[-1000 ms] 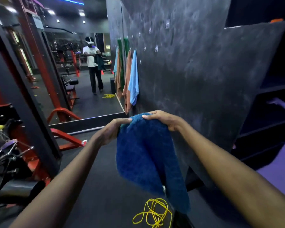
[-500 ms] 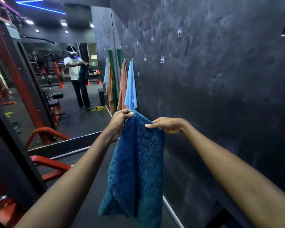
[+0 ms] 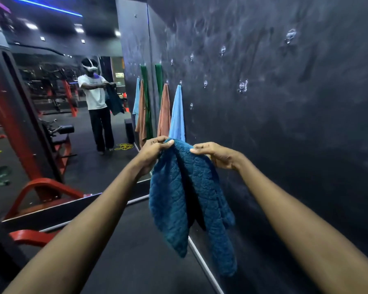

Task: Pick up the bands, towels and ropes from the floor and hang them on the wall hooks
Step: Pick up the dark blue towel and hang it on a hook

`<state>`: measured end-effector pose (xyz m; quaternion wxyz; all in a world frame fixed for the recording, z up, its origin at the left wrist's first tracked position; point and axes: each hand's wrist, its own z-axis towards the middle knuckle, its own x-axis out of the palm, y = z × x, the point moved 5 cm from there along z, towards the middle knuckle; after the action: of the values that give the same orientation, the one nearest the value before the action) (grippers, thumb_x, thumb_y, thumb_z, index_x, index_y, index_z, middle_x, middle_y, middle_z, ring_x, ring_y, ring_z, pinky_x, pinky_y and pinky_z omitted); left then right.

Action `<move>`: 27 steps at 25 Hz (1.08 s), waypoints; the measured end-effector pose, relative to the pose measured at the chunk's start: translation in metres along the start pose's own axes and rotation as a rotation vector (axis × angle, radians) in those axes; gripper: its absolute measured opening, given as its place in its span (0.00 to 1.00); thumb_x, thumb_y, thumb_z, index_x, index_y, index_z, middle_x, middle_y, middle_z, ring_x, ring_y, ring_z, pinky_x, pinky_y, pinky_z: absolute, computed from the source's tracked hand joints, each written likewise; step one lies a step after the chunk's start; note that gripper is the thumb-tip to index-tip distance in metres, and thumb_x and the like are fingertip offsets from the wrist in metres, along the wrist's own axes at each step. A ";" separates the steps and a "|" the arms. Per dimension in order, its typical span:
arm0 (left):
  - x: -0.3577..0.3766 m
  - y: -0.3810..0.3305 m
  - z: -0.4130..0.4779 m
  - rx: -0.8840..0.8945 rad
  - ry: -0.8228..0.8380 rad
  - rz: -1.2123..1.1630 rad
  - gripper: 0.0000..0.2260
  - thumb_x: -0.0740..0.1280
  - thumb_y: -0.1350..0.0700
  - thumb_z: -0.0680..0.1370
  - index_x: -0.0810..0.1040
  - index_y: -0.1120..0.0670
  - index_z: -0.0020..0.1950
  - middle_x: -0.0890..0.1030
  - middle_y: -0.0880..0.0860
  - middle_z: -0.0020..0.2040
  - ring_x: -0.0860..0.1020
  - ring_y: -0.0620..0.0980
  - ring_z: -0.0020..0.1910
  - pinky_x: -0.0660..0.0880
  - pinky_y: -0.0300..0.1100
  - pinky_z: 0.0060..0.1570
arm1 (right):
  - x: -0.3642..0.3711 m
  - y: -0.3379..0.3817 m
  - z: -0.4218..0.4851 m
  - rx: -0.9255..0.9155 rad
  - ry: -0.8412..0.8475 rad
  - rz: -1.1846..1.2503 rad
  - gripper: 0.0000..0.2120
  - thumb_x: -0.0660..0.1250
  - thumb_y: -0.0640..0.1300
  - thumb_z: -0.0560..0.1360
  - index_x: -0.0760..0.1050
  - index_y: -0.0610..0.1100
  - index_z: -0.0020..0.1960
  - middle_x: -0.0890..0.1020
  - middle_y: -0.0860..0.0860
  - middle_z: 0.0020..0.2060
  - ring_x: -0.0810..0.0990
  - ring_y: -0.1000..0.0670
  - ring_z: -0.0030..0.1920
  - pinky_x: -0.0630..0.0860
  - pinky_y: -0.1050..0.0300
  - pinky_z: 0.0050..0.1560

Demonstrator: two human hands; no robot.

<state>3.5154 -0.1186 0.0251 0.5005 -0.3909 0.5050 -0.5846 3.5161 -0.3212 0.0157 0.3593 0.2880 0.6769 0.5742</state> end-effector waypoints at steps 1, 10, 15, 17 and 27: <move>-0.011 0.008 0.024 -0.003 -0.009 -0.023 0.07 0.67 0.60 0.78 0.80 0.62 0.53 0.80 0.57 0.45 0.78 0.50 0.44 0.74 0.38 0.46 | -0.011 -0.004 0.023 0.053 -0.002 -0.085 0.16 0.69 0.47 0.78 0.79 0.37 0.60 0.83 0.42 0.57 0.82 0.44 0.58 0.78 0.52 0.60; -0.095 0.061 0.241 0.089 0.044 0.084 0.02 0.69 0.61 0.77 0.81 0.57 0.47 0.81 0.53 0.43 0.77 0.48 0.43 0.72 0.42 0.51 | -0.109 -0.002 0.196 -0.095 -0.412 0.205 0.04 0.68 0.37 0.77 0.77 0.44 0.49 0.82 0.46 0.45 0.82 0.51 0.43 0.81 0.60 0.44; -0.108 0.080 0.359 0.040 0.039 0.079 0.08 0.64 0.64 0.80 0.78 0.57 0.42 0.78 0.55 0.38 0.75 0.48 0.37 0.72 0.40 0.40 | -0.169 0.011 0.273 -0.115 -0.588 0.201 0.10 0.67 0.31 0.75 0.76 0.44 0.52 0.82 0.48 0.42 0.81 0.53 0.42 0.79 0.61 0.43; -0.112 0.088 0.405 0.019 0.036 0.055 0.11 0.63 0.64 0.80 0.77 0.56 0.39 0.76 0.54 0.36 0.74 0.48 0.35 0.70 0.38 0.37 | -0.194 0.009 0.305 0.061 -0.580 -0.271 0.04 0.68 0.37 0.77 0.78 0.44 0.49 0.80 0.52 0.37 0.77 0.59 0.34 0.73 0.67 0.35; -0.120 0.067 0.572 0.170 0.122 -0.011 0.08 0.66 0.63 0.79 0.80 0.54 0.41 0.79 0.53 0.38 0.76 0.47 0.37 0.73 0.40 0.43 | -0.276 0.043 0.408 -0.094 -0.628 0.047 0.07 0.61 0.41 0.72 0.77 0.42 0.45 0.80 0.43 0.41 0.78 0.46 0.42 0.74 0.54 0.42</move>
<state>4.1018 -0.1145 0.0702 0.4969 -0.3133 0.4809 -0.6509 4.0075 -0.3027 0.0671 0.5503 0.4500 0.4985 0.4961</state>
